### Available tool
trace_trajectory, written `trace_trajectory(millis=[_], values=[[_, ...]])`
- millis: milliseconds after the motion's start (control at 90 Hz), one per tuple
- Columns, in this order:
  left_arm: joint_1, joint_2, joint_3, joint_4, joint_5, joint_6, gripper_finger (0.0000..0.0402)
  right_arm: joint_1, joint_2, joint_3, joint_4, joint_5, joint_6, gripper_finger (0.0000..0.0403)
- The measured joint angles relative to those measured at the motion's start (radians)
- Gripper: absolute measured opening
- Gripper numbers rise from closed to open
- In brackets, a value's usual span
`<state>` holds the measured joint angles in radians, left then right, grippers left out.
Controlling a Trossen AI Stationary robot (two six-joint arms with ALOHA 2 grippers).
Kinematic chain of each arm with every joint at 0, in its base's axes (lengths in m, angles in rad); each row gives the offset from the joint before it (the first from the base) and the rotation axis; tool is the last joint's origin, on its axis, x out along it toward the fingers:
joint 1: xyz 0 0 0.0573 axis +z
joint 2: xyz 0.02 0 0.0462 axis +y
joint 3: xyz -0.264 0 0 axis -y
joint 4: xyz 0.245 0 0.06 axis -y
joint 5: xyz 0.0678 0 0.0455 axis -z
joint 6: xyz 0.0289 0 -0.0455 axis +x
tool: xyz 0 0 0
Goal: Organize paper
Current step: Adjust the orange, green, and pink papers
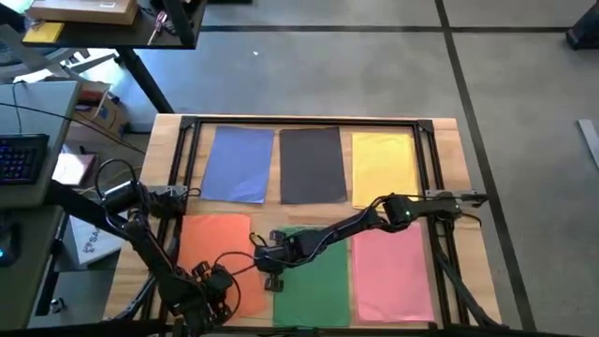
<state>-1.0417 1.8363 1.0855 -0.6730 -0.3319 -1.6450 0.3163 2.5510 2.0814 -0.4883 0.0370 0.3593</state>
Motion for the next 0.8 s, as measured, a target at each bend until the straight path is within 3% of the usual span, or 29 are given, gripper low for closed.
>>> trace_trajectory(millis=[311,678,800], values=[[0.021,0.058,0.004,0.163,-0.033,0.015,0.0000,0.001,0.034,0.001,0.096,-0.007,-0.001,0.0000],[0.027,0.016,0.116,-0.044,-0.088,0.023,0.0000,0.001,-0.014,-0.005,0.016,0.106,-0.030,0.0000],[0.009,0.010,0.179,-0.005,-0.080,0.024,0.0000,0.004,-0.042,-0.005,0.002,0.118,-0.070,0.0000]])
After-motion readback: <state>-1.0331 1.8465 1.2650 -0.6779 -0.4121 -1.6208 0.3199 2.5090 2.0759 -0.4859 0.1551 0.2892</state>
